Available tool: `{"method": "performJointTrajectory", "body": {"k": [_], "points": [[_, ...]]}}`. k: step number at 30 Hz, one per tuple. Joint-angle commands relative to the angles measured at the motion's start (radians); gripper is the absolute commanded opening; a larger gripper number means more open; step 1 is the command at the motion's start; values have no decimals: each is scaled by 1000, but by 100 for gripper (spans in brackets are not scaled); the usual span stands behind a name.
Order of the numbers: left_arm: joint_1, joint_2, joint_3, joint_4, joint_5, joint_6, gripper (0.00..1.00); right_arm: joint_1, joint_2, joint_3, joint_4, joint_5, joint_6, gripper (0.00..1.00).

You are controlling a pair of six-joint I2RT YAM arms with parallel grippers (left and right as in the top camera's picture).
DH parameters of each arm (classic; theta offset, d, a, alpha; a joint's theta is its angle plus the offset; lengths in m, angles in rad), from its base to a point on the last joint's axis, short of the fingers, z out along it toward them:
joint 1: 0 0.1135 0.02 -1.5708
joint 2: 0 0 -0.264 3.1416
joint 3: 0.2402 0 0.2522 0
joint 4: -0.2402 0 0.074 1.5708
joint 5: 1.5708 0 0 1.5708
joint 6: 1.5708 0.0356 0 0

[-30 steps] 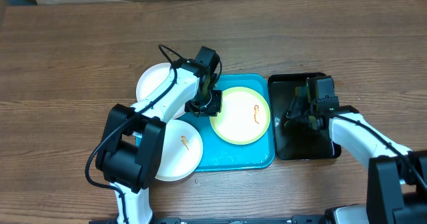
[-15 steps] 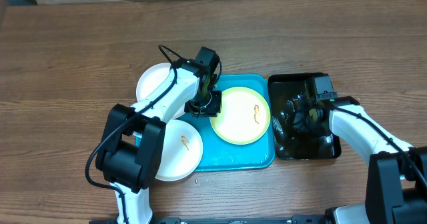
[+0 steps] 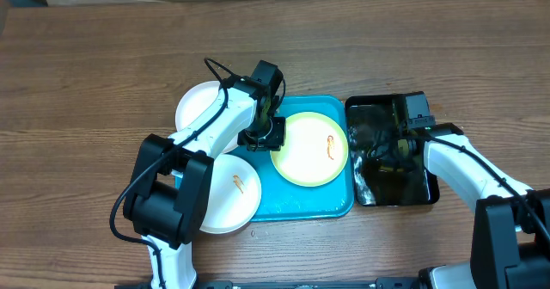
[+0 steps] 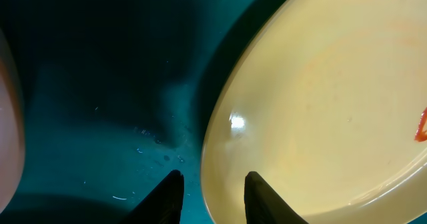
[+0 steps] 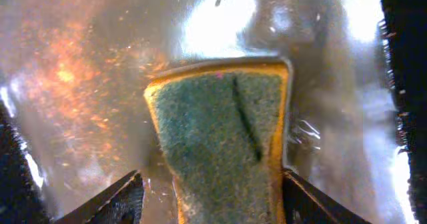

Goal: Clean dirty plates on tray and stack at the side

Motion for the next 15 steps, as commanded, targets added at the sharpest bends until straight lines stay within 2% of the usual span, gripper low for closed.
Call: {"method": "performJointTrajectory", "body": {"k": [1, 6, 7, 8, 10, 12, 13, 14, 15], "points": [[-7, 17, -1, -2, -5, 1, 33, 3, -5, 17, 8, 69, 0, 66], [-7, 17, -1, -3, -5, 1, 33, 3, 9, -5, 18, 71, 0, 65], [-7, 17, -1, -3, -5, 1, 33, 3, 10, -11, 23, 70, 0, 61], [-7, 17, -1, -2, -5, 1, 33, 3, 10, -19, 33, 71, 0, 45], [-7, 17, -1, -2, -4, 1, 33, 3, 10, -24, 42, 70, 0, 4], [-7, 17, -1, -3, -5, 1, 33, 3, 10, -23, 50, 70, 0, 4], [-7, 17, -1, -3, -4, 1, 33, 3, 10, -20, 53, 70, 0, 8], [-7, 17, -1, -3, -5, 1, 33, 3, 10, -14, 55, 70, 0, 43], [-7, 17, -1, -3, -4, 1, 33, 2, 10, -5, 55, 71, 0, 66]]}}
